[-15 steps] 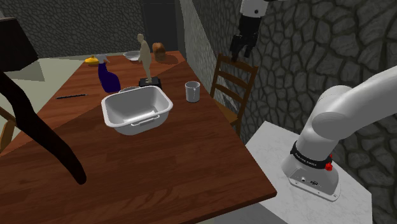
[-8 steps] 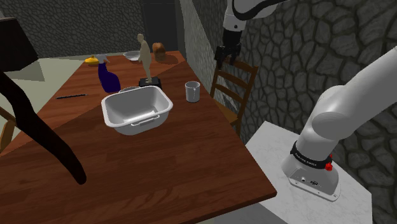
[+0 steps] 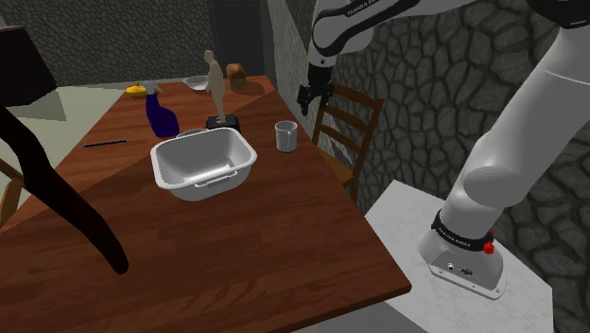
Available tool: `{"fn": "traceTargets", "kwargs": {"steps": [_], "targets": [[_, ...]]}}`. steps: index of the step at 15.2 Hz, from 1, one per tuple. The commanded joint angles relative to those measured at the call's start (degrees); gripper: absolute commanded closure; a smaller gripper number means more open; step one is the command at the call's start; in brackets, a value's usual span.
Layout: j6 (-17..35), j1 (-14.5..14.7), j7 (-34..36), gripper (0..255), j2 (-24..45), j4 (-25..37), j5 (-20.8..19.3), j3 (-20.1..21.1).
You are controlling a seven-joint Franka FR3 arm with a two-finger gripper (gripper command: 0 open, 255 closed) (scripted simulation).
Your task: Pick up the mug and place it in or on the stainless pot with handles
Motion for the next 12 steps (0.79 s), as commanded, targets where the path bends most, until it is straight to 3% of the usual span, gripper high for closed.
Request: {"fn": "traceTargets", "kwargs": {"steps": [1, 8, 12], "targets": [[1.2, 0.0, -0.5, 0, 4.8, 3.5, 0.7, -0.2], [4.5, -0.5, -2.0, 0, 20.5, 15.4, 3.4, -0.3], [6.5, -0.5, -2.1, 0, 21.9, 14.8, 3.7, -0.2]]}}
